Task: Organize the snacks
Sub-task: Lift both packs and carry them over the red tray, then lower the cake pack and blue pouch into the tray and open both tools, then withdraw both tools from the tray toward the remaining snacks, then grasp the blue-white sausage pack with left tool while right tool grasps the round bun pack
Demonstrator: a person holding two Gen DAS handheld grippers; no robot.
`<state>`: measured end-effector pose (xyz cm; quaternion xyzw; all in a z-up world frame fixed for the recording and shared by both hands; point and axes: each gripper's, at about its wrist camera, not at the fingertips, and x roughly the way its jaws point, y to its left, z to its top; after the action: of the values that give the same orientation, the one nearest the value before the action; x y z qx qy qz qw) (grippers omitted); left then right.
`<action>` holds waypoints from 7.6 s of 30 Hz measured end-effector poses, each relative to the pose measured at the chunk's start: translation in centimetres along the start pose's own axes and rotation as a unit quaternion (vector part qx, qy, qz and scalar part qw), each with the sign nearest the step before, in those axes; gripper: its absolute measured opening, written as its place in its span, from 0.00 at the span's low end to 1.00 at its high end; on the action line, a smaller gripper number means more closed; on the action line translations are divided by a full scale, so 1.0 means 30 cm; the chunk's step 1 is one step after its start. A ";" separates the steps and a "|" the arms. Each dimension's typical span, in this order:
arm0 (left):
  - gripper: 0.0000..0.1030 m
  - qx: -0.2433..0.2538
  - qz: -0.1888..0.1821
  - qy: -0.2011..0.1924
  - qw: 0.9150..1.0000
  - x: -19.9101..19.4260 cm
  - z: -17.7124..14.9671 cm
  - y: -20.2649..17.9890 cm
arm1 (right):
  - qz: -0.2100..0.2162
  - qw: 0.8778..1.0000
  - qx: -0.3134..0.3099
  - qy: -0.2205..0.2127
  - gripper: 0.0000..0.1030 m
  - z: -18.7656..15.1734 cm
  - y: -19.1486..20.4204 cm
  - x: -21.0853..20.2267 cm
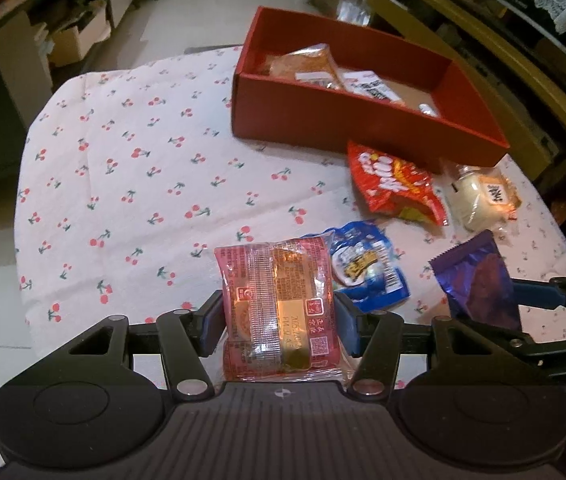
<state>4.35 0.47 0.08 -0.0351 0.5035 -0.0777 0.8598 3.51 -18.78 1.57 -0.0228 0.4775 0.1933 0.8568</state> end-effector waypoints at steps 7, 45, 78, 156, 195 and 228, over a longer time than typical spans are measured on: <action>0.62 0.013 -0.016 -0.019 1.000 -0.014 0.045 -0.050 | 0.003 1.000 0.020 -0.019 0.71 0.040 -0.032 -0.017; 0.62 0.007 -0.034 -0.094 0.995 0.169 0.570 -0.136 | -0.020 0.992 0.096 -0.081 0.71 0.528 -0.235 0.174; 0.76 -0.005 -0.006 -0.098 0.995 0.204 0.594 -0.101 | -0.064 0.992 0.092 -0.055 0.80 0.577 -0.284 0.280; 0.94 0.248 -0.065 0.073 0.964 0.229 0.061 -0.224 | -0.046 0.991 0.122 0.038 0.90 0.233 -0.360 0.149; 0.75 0.192 -0.036 0.056 0.979 0.165 0.039 -0.218 | -0.052 0.995 0.087 0.024 0.61 0.117 -0.238 0.078; 0.75 0.186 -0.020 0.040 0.982 0.144 0.014 -0.225 | -0.054 0.998 0.027 0.029 0.73 0.043 -0.135 0.073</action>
<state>6.13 -6.92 -2.48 0.1179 0.5134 -0.1887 0.8288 7.00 -21.55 -0.14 -0.0304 0.5051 0.1333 0.8521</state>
